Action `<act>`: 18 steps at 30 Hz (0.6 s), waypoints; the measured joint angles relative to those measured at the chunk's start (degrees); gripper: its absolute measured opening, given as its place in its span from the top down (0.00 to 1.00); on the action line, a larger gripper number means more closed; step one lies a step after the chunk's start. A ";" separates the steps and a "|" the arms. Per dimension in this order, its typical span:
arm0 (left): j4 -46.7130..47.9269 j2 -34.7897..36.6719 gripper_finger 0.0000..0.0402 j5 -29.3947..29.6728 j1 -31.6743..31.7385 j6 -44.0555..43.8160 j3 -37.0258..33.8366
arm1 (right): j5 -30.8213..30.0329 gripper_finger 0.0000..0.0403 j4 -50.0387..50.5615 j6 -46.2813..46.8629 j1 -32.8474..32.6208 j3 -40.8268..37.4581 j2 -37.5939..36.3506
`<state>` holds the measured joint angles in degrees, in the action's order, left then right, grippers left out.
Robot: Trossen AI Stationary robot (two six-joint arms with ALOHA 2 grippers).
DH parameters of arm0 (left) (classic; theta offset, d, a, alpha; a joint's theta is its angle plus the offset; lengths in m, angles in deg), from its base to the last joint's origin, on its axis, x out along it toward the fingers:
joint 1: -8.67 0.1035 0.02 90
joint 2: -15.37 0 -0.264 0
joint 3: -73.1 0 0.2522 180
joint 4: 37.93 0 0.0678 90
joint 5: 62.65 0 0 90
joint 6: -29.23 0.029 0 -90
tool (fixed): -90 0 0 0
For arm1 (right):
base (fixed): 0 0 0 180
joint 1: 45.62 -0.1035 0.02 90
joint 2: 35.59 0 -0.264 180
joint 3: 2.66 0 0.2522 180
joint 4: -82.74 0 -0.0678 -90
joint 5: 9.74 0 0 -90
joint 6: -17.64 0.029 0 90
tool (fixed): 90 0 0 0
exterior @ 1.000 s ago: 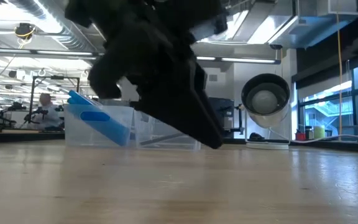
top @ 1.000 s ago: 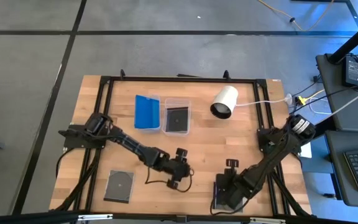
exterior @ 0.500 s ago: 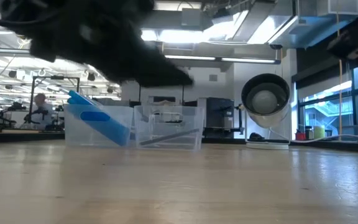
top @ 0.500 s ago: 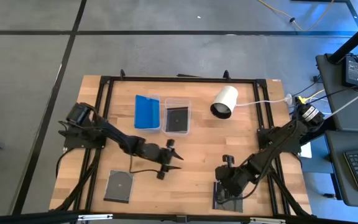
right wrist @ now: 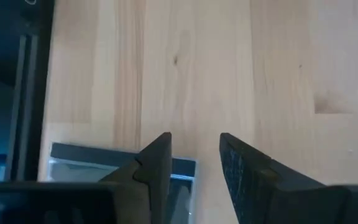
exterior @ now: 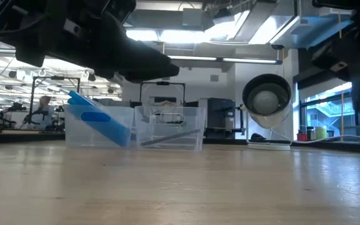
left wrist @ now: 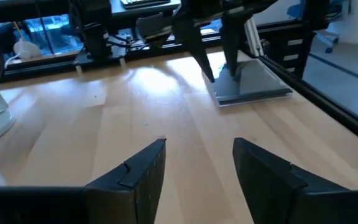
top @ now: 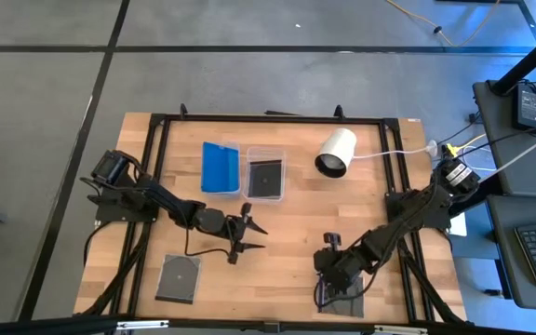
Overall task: Pick & place jewel cases by type
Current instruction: Put the right black cd case into the right transparent bin
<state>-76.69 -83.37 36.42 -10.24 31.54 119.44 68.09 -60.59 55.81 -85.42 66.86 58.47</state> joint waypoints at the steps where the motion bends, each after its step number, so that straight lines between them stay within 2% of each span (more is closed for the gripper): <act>1: 0.00 0.00 0.54 0.29 0.00 0.00 0.00 | 0.83 0.65 -0.02 -0.65 -0.26 0.00 0.00; 6: 0.45 0.00 0.54 3.51 0.02 0.00 0.00 | 4.39 0.65 -0.56 -2.67 -2.44 0.00 0.00; 12: 0.86 0.00 0.54 4.86 0.00 0.00 0.00 | 0.90 0.65 -2.76 -5.42 -4.09 0.00 2.24; 18: 1.75 0.00 0.54 4.86 0.00 0.00 0.00 | 1.52 0.65 -4.54 -5.43 -4.04 0.02 5.96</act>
<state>-74.93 -83.37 41.28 -10.24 31.54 119.44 69.61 -65.14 50.38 -89.45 66.89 64.43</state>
